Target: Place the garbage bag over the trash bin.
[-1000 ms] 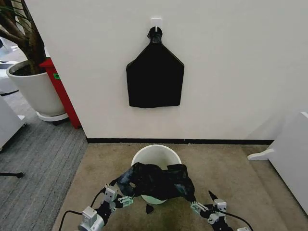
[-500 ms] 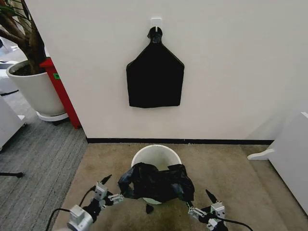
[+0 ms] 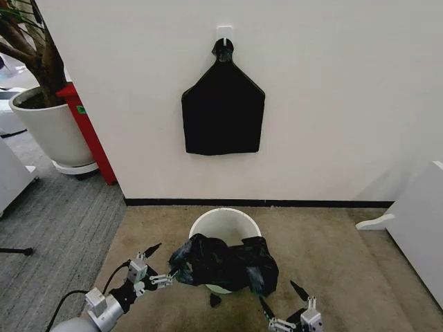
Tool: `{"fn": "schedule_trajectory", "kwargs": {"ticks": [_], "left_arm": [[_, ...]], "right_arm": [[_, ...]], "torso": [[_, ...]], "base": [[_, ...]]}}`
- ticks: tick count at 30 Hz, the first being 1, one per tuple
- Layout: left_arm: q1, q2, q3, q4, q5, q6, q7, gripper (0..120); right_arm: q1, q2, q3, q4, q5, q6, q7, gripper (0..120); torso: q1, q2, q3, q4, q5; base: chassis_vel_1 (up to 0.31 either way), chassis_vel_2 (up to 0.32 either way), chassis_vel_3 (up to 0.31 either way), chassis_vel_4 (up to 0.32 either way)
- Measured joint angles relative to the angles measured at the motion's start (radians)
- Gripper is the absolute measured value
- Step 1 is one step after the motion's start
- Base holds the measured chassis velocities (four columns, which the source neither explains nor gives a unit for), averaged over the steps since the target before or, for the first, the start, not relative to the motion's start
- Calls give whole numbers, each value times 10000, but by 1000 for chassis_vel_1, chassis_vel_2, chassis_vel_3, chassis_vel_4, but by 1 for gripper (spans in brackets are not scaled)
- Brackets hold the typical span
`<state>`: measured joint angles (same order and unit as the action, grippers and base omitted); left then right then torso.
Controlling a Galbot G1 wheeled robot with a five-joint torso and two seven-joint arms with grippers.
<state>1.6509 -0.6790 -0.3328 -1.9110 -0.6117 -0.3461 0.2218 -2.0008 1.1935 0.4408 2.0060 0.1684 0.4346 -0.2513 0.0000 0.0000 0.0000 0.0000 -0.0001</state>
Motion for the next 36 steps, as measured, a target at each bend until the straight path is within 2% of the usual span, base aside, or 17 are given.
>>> {"fn": "schedule_trajectory", "kwargs": {"ticks": [6,11,12,15,17,19,23,26,29,30,33,34,36], "left_arm": [[-456,407,-43,-691,-123,490,-292,100],[-1034,770,332,-1100,-387,1098,-744,100],[-1034,770,332,-1100,-387,1098,-744,100],[-1282,942,606,-1128,-413,1253,-872,100],[-1422,1001,724,-1128,-418,1332,-894,100],[-1435,1005,735,-1127,-419,1341,-895,100],[-1734,1088,931,-1061,-485,1519,-907,100],[-1850,1117,988,-1032,-524,1584,-908,100],[-2027,1154,1053,-992,-588,1665,-906,100],[-2046,1158,1061,-988,-594,1672,-906,100],[-2202,1203,1136,-962,-622,1753,-884,100],[-2202,1203,1136,-962,-622,1753,-884,100],[-2309,1222,1194,-949,-631,1806,-872,100]], "right_arm": [[-186,-20,-548,1223,-500,-403,847,100],[544,-218,-1945,2333,-25,-2378,3081,100],[544,-218,-1945,2333,-25,-2378,3081,100],[820,-282,-2232,2366,-66,-3199,3608,94],[814,-285,-2320,2266,-209,-3414,3752,88],[813,-284,-2333,2258,-215,-3431,3773,88],[869,-239,-2528,2019,-251,-3781,4199,68],[899,-250,-2557,1937,-133,-3937,4295,62],[924,-269,-2615,1872,139,-4099,4417,47],[930,-270,-2624,1867,166,-4112,4424,47],[977,-268,-2735,1862,435,-4250,4493,32],[977,-268,-2735,1862,435,-4250,4493,32],[997,-261,-2767,1857,497,-4274,4514,23]], "torso": [[0,0,0,-2,1],[0,0,1,1,1],[0,0,1,1,1],[0,0,1,2,1],[0,0,1,-1,0],[0,0,1,-1,0],[0,0,1,0,0],[0,0,1,0,0],[0,0,1,-1,0],[0,0,1,-1,0],[0,0,1,0,0],[0,0,1,0,0],[0,0,1,0,0]], "base": [[0,0,0,0],[0,0,0,0],[0,0,0,0],[0,0,0,0],[0,0,0,0],[0,0,0,0],[0,0,0,0],[0,0,0,0],[0,0,0,0],[0,0,0,0],[0,0,0,0],[0,0,0,0],[0,0,0,0]]}}
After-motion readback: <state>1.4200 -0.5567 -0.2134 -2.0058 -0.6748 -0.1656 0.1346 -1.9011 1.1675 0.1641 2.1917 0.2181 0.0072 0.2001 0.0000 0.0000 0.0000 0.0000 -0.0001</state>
